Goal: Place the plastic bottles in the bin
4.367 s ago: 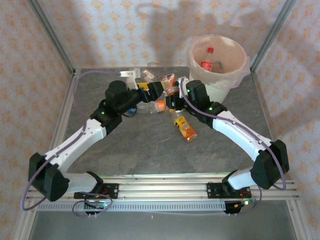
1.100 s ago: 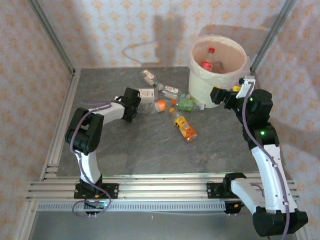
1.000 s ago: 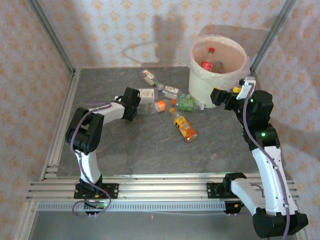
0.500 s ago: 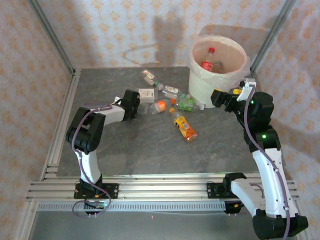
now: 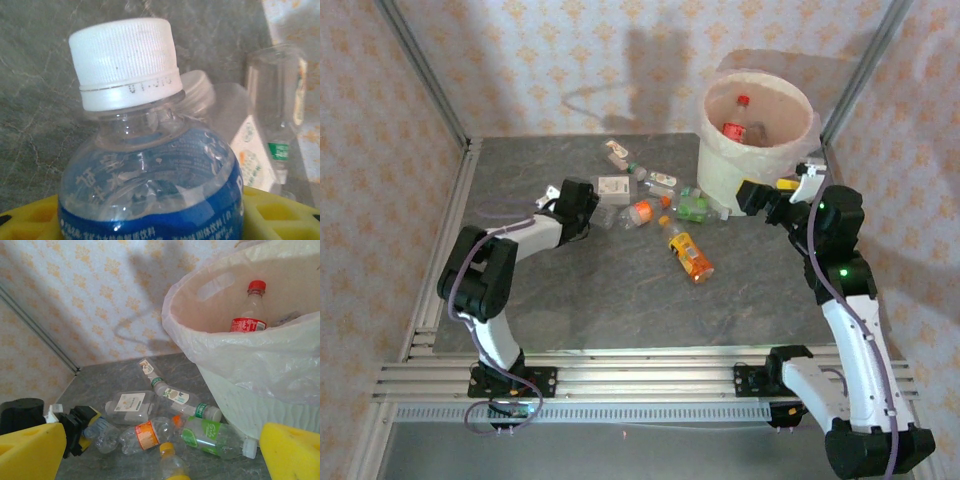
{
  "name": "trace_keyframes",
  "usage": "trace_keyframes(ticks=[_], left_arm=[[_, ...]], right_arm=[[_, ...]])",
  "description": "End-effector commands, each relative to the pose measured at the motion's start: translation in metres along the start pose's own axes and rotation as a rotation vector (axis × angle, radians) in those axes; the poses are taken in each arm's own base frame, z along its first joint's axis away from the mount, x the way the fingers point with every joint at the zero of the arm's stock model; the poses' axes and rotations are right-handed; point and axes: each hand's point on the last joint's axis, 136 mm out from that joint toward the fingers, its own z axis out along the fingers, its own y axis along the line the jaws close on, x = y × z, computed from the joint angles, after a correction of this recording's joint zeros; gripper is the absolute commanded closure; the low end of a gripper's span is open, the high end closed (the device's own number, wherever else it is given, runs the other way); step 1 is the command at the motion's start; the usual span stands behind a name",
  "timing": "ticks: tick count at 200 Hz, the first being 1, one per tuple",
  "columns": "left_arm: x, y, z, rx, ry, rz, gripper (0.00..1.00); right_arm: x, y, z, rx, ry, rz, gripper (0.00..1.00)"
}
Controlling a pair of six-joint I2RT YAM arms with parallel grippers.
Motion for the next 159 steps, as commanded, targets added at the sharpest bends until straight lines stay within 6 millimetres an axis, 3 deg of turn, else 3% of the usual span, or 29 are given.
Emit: trace_keyframes(ticks=[1,41,102,159], left_arm=[[-0.014,0.002,-0.016,0.009,-0.047,0.054,0.44],[-0.019,-0.007,-0.038,0.06,-0.05,0.11,0.46],[-0.033,-0.036,-0.097,0.126,-0.124,0.27,0.47],[-0.012,-0.107,-0.146,0.361,-0.077,0.463,0.47]], right_arm=[[-0.012,0.01,-0.002,-0.049,-0.069,0.004,0.01],[-0.014,0.022,0.002,-0.125,-0.095,-0.004,0.01],[-0.008,0.046,0.01,-0.215,-0.1,-0.067,0.01],[0.002,0.062,0.024,-0.275,-0.059,-0.11,0.01]])
